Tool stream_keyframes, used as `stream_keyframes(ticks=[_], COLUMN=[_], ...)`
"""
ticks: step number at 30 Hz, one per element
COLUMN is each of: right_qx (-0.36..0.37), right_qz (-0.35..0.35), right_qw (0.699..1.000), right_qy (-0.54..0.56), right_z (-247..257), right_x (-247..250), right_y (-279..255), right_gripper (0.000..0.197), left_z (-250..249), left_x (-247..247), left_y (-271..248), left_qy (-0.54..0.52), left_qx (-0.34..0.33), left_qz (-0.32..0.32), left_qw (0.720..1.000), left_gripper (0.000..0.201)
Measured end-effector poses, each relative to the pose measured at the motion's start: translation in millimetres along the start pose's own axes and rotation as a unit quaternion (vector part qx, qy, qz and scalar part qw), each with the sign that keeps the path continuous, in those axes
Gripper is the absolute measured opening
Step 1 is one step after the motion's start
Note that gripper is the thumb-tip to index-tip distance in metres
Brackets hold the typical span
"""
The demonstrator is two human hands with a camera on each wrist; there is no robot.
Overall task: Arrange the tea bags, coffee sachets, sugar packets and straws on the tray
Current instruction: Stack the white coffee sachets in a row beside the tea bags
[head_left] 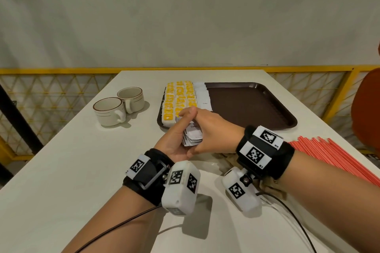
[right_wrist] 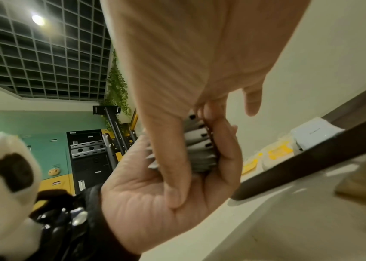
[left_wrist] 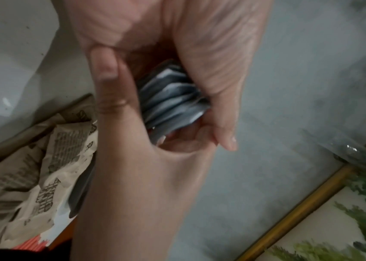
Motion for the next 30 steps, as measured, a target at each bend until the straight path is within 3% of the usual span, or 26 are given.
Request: stream_keyframes(ticks=[5,11,15,18,20,23,25,28,30], right_qx=[-0.017,-0.028,-0.026,-0.020,-0.015,-0.031,-0.042,-0.026,-0.012], right_qz=[0.009,-0.014,-0.050,-0.062,-0.035,0.066,0.073,0.003,-0.032], right_qw=[1.000,0.999,0.994,0.990,0.992,0.995,0.995,0.992,0.989], right_qy=[0.013,0.026,0.090,0.124,0.119,0.061,0.052,0.124,0.143], right_z=[-4,-5,-8,-10,-9,-15,-22,-25,-23], right_x=[1,5,4,-2,1,17,35,52,52], right_y=[6,8,8,6,3,-8,-15,-18,-17], right_gripper=[0.079,0.077,0.074,0.074,0.081,0.104,0.092,0.048,0.032], left_z=[-1,-3,-9,-10,-10,-14,-16,-15,-12], left_x=[6,5,5,2,1,5,12,12,10], left_y=[1,5,3,0,0,0,2,1,0], left_qy=[0.005,0.047,0.031,0.053,0.079,0.127,0.145,0.173,0.191], left_qx=[-0.019,-0.059,-0.076,-0.084,-0.077,-0.074,-0.069,-0.076,-0.068], left_qz=[-0.014,0.013,0.043,0.055,0.049,0.058,0.046,0.046,0.044], left_qw=[1.000,0.997,0.996,0.994,0.993,0.987,0.986,0.981,0.978], left_gripper=[0.059,0.044,0.063,0.050,0.049,0.066,0.078,0.083,0.084])
Point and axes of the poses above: each hand's wrist, its own y-axis towards the middle knuckle, its own x-axis out of the back of the hand, z = x × y, the point moved 6 cm from there along y, towards the middle knuckle, and after that the axes turned 5 degrees about y, right-handed, at the moved point
